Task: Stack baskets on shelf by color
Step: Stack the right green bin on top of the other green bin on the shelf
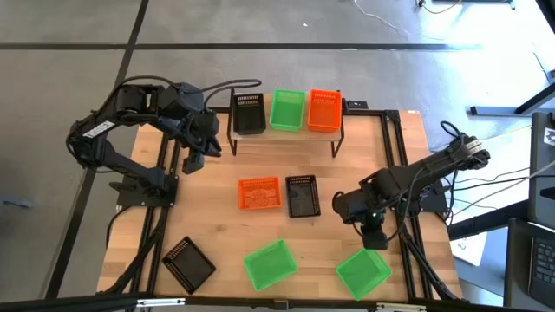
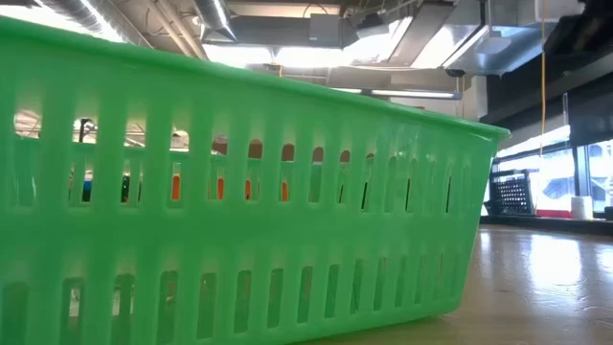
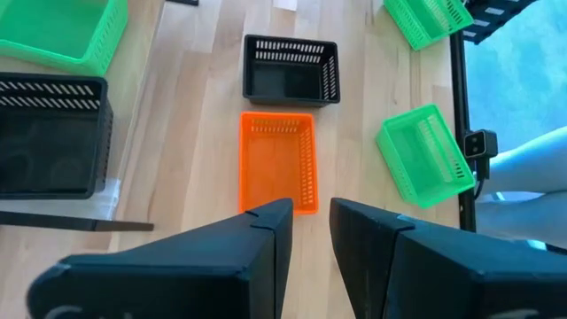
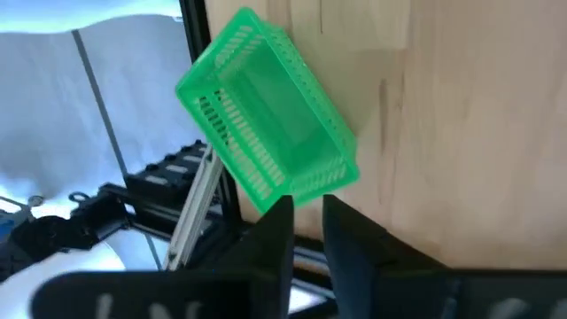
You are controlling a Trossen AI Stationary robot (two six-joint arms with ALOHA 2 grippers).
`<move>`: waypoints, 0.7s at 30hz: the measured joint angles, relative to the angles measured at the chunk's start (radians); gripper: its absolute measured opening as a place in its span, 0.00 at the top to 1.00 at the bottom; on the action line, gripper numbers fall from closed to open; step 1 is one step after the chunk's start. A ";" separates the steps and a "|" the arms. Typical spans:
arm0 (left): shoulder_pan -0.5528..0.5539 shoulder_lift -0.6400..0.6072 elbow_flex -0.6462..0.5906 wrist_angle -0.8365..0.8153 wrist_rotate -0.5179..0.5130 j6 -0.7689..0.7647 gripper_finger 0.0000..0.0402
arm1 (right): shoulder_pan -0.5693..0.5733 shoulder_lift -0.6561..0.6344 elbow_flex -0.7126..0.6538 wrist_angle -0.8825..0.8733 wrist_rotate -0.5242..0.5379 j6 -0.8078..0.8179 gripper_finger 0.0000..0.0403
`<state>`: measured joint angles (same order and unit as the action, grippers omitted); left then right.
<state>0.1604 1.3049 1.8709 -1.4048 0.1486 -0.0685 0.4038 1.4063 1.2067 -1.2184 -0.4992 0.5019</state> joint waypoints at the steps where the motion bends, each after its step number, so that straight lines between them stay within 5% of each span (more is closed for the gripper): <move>1: 0.000 0.001 0.000 -0.001 0.000 0.000 0.83 | 0.000 0.001 -0.018 0.031 -0.005 0.012 0.83; 7: 0.000 0.001 0.000 -0.001 0.000 0.000 0.83 | 0.024 0.002 -0.125 0.233 -0.044 -0.068 0.78; 15: 0.000 0.001 0.000 -0.001 0.000 0.000 0.83 | 0.110 0.001 -0.295 0.424 0.091 -0.125 0.78; 21: 0.000 0.001 0.000 -0.001 -0.001 0.000 0.83 | 0.138 0.002 -0.368 0.479 0.063 -0.144 0.78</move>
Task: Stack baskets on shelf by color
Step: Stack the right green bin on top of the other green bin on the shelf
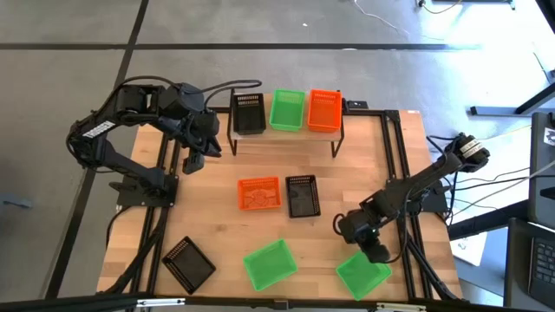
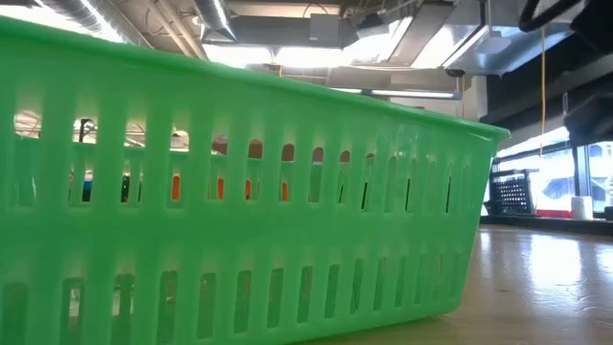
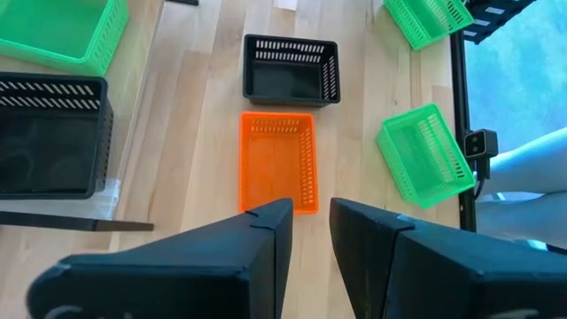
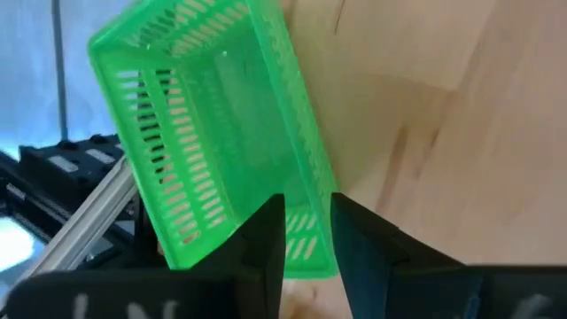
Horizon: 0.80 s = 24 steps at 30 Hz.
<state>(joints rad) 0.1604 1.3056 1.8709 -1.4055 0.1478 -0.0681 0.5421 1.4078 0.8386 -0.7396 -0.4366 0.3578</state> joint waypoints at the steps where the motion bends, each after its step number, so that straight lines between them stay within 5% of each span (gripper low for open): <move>1: 0.000 0.000 0.000 0.000 0.000 0.000 0.83 | 0.002 0.000 -0.005 0.006 -0.007 -0.003 0.78; 24: 0.000 0.000 0.000 0.000 -0.001 0.000 0.83 | 0.024 0.165 -0.012 0.115 0.034 -0.047 0.78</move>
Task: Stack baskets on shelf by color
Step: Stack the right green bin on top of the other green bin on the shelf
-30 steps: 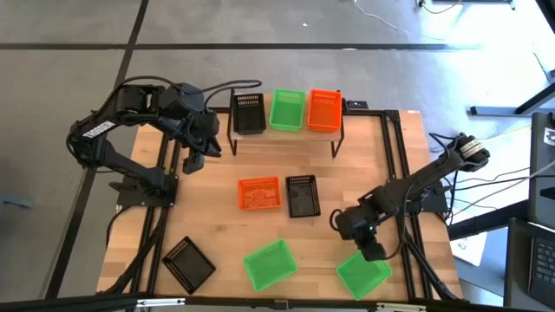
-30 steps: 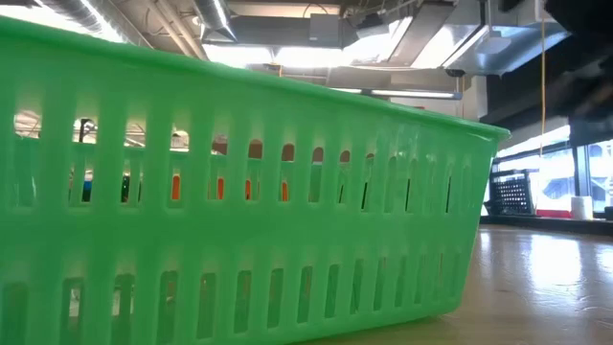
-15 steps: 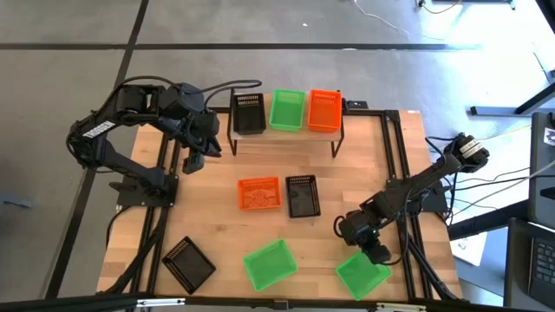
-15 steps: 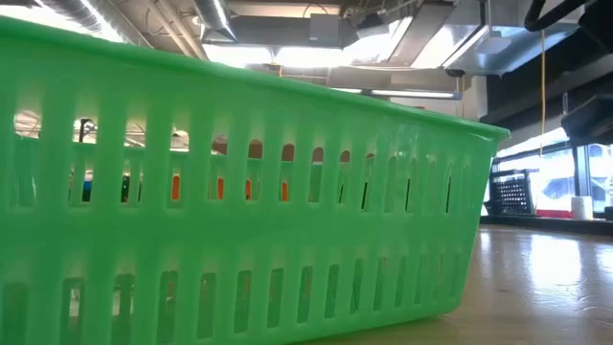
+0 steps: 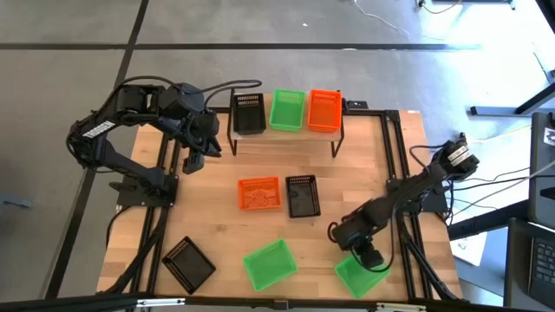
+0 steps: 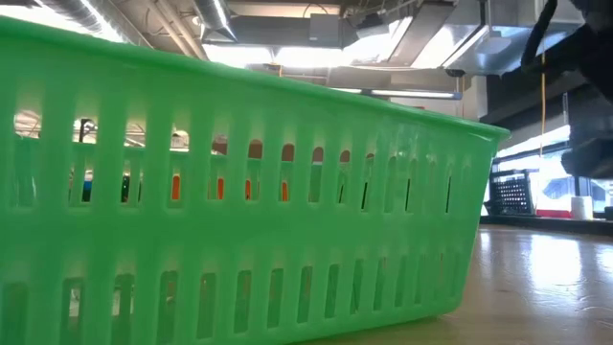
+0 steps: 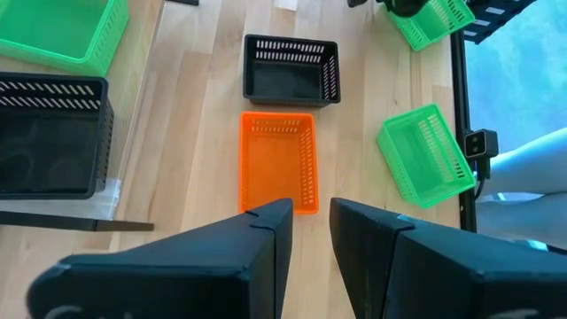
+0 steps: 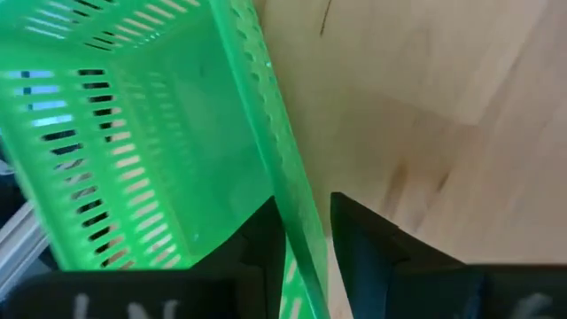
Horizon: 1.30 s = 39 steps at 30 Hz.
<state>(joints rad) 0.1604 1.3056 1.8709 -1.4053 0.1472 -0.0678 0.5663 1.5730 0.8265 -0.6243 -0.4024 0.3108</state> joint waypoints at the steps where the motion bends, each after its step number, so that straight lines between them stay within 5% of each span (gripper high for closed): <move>1: 0.000 0.000 0.000 0.000 0.000 0.000 0.83 | 0.000 0.013 0.000 0.004 0.000 0.003 0.78; 7: 0.000 0.000 0.000 0.000 0.000 0.000 0.83 | -0.004 0.044 0.037 -0.016 -0.019 0.051 0.97; 13: 0.000 0.000 0.000 0.000 0.000 0.000 0.83 | -0.049 0.030 0.147 -0.201 -0.017 0.103 0.99; 18: 0.000 0.000 0.000 0.000 0.000 0.040 0.83 | -0.083 0.022 0.333 -0.461 -0.004 -0.014 1.00; 26: 0.000 0.000 0.000 0.000 0.003 0.103 0.83 | -0.157 0.021 0.620 -0.939 0.174 -0.149 1.00; 34: -0.001 0.000 0.000 0.000 0.055 0.175 0.83 | -0.304 0.021 0.866 -0.947 0.406 -0.156 1.00; 39: -0.001 0.000 0.000 0.001 0.055 0.179 0.83 | -0.396 0.023 0.991 -0.947 0.584 -0.392 1.00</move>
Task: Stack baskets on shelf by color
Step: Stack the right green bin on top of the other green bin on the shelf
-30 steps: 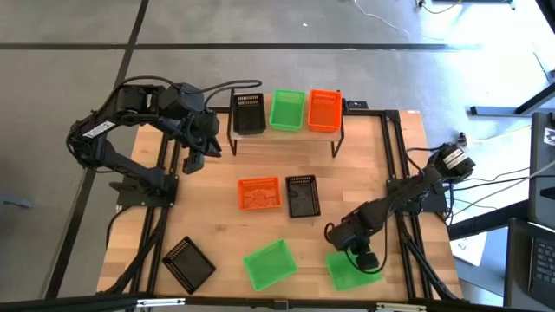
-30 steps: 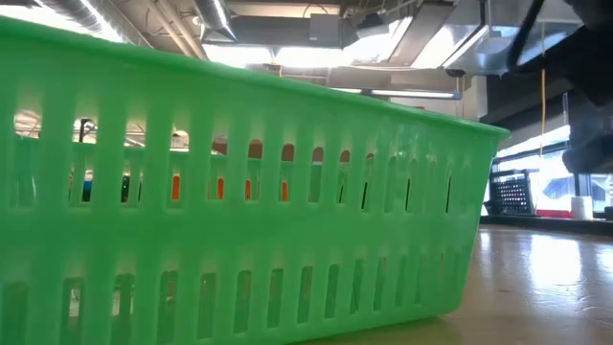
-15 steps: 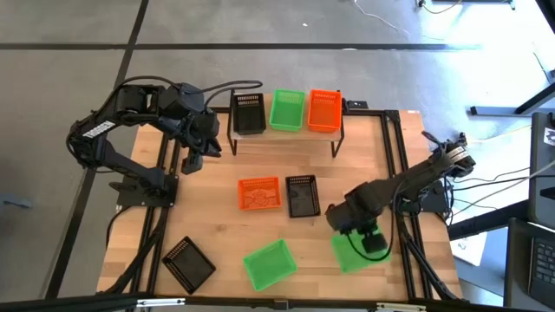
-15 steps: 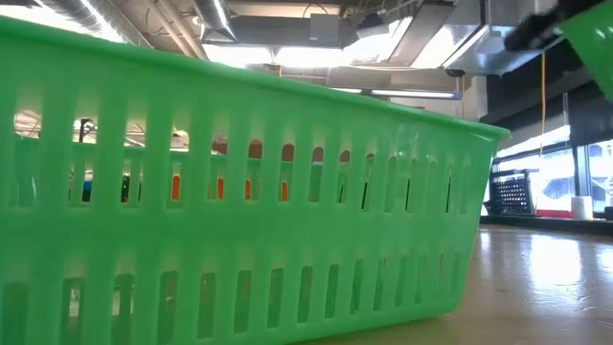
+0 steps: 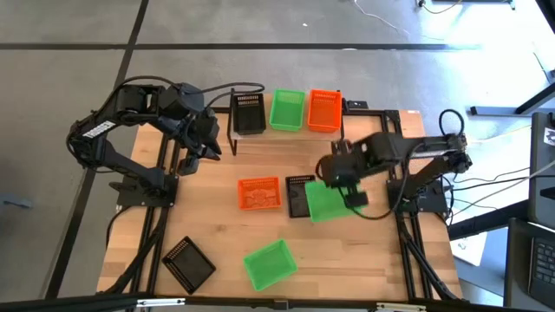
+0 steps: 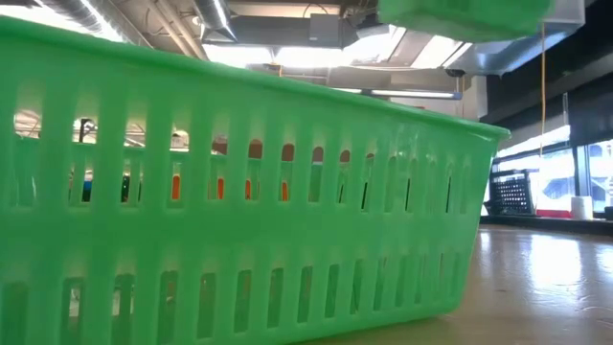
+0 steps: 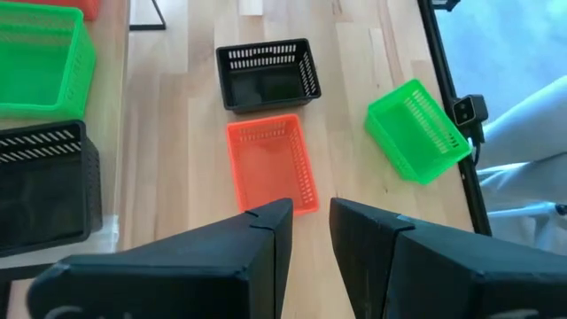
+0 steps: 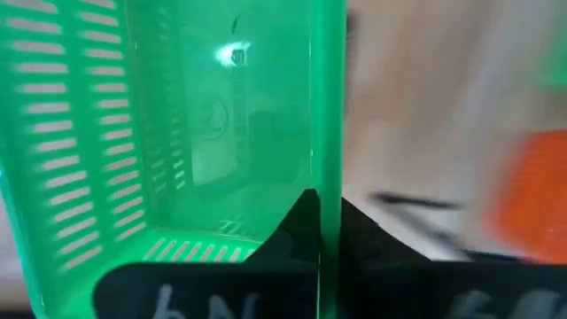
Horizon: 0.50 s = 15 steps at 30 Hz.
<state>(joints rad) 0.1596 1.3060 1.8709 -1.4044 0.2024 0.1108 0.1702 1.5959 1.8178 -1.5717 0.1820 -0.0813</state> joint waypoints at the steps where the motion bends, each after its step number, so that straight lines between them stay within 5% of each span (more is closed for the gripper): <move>1: 0.000 0.000 0.000 0.000 0.000 -0.005 0.83 | -0.026 0.000 0.023 0.001 0.047 -0.033 1.00; 5: 0.000 0.000 0.000 0.003 -0.001 -0.035 0.83 | -0.147 0.000 0.131 0.014 0.220 -0.122 1.00; 15: 0.023 0.000 0.000 0.049 -0.007 -0.058 0.83 | -0.392 0.000 0.229 0.291 0.231 -0.991 1.00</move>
<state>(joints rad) 0.1825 1.3060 1.8709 -1.3551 0.1953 0.0530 -0.2215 1.5955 2.0467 -1.2810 0.4129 -1.0726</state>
